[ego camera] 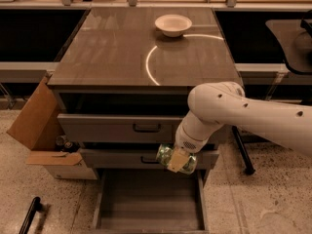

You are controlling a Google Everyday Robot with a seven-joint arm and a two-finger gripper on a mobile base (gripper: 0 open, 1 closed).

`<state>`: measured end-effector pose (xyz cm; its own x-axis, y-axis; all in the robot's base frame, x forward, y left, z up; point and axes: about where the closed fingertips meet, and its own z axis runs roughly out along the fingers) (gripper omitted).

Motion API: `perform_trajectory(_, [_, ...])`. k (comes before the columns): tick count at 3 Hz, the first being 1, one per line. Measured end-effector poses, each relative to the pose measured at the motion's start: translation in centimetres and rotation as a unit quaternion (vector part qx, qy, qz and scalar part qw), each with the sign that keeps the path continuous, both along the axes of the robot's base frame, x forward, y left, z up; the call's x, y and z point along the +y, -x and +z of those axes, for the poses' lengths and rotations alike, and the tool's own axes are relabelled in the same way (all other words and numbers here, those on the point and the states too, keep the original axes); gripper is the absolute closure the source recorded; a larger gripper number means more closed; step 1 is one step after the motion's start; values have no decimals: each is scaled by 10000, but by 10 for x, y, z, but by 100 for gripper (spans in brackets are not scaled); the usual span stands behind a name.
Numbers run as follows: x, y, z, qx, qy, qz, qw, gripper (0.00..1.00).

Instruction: Place green can into bottom drawer

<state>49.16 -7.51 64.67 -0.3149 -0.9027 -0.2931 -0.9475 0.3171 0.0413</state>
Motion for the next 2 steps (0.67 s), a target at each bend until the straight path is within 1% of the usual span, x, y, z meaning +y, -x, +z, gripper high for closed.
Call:
perform_trajectory(1, [6,7,-43,115,-180,4,9998,100])
perform_trajectory(2, [13,9,-95,306,-378,-85,9988,100])
